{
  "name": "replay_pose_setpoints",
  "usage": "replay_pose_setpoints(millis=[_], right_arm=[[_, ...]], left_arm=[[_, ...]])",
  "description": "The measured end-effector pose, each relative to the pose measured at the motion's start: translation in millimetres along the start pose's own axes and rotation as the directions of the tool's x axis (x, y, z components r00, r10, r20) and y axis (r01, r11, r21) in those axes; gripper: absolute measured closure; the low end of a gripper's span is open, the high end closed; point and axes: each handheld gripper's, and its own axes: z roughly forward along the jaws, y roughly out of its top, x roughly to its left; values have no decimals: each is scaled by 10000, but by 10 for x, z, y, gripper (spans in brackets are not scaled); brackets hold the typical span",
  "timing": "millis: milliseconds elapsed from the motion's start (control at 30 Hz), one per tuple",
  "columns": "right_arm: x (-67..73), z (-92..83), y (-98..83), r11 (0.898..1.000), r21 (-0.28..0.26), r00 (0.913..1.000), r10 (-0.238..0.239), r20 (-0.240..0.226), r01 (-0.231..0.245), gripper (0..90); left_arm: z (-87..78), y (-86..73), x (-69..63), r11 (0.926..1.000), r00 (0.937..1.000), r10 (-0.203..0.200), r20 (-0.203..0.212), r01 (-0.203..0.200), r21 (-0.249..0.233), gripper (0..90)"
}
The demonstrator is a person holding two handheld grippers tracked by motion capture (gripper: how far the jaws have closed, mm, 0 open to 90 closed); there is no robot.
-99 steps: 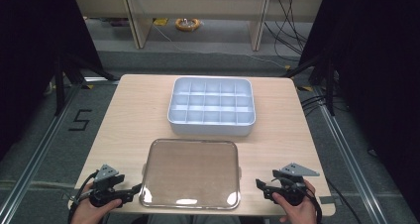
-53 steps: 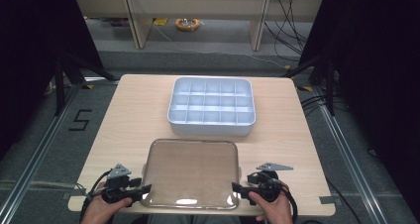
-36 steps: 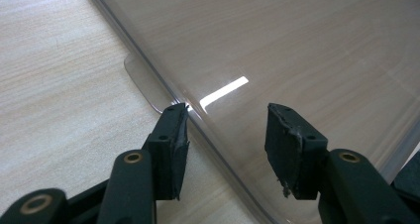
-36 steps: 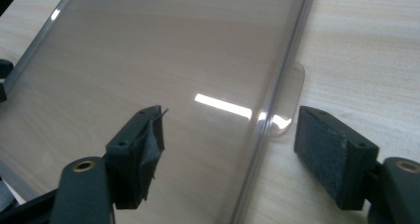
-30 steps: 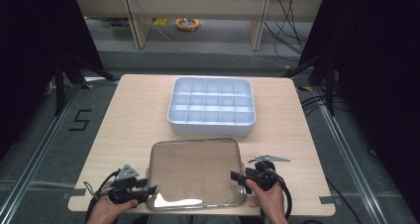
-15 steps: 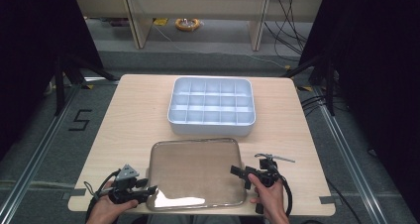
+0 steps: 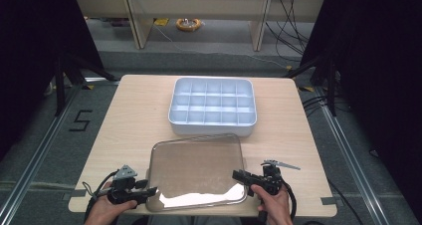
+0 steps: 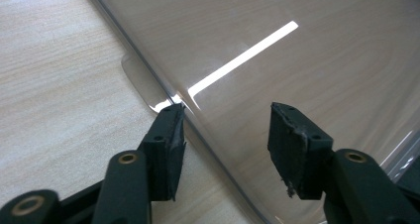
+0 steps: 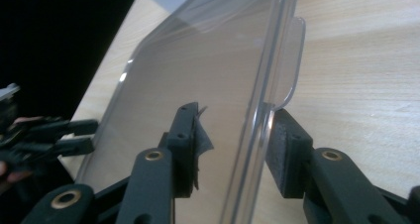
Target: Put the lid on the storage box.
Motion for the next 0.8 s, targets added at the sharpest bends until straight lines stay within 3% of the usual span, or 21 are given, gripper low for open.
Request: replay_pose_setpoints(millis=[100, 200, 267, 300, 333, 367, 433, 500, 567, 600, 633, 733, 800], right_arm=[[31, -64, -9, 9996, -171, 9987, -224, -456, 217, 650], [56, -89, -18, 9989, -235, 9972, -413, -629, 399, 656], [113, -126, -27, 9962, -296, 9920, -846, -939, 821, 662], [113, -126, -27, 9962, -296, 9920, -846, -939, 821, 662], [141, -139, -17, 9911, -447, 9871, -1293, -941, 1255, 666], [141, -139, -17, 9911, -447, 9871, -1293, -941, 1255, 666], [161, -166, 0, 9883, -443, 9829, -1497, -1075, 1457, 677], [153, -172, 6, 9871, -405, 9807, -1587, -1144, 1551, 681], [172, -185, 6, 9929, -266, 9835, -1186, -1362, 1161, 682], [156, -186, 18, 9891, -254, 9803, -1470, -1318, 1449, 682], [139, -185, 26, 9866, -239, 9781, -1634, -1288, 1617, 682], [150, -200, 30, 9909, 69, 9820, -1326, -1345, 1348, 681], [151, -216, 63, 9869, 42, 9765, -1591, -1454, 1614, 682]], left_arm=[[5, 1, 17, 9999, 9998, -124, 155, 125, -64, 431], [5, 6, 25, 9999, 9997, -167, 149, 167, -20, 381], [11, 12, 52, 9994, 9995, -304, 81, 305, -140, 332], [11, 12, 52, 9994, 9995, -304, 81, 305, -140, 315], [18, 16, 74, 9988, 9991, -415, 97, 418, -242, 290], [18, 16, 74, 9988, 9991, -415, 97, 418, -242, 281], [23, 38, 141, 9955, 9962, -856, 146, 861, -406, 276], [32, 57, 180, 9929, 9940, -1067, 252, 1078, -499, 271], [34, 65, 198, 9918, 9926, -1171, 335, 1186, -472, 267], [61, 93, 220, 9873, 9885, -1430, 483, 1459, -634, 266], [61, 93, 220, 9873, 9885, -1430, 483, 1459, -634, 264], [100, 133, 229, 9843, 9841, -1603, 768, 1652, -621, 239], [110, 138, 224, 9850, 9846, -1557, 800, 1609, -630, 240]])
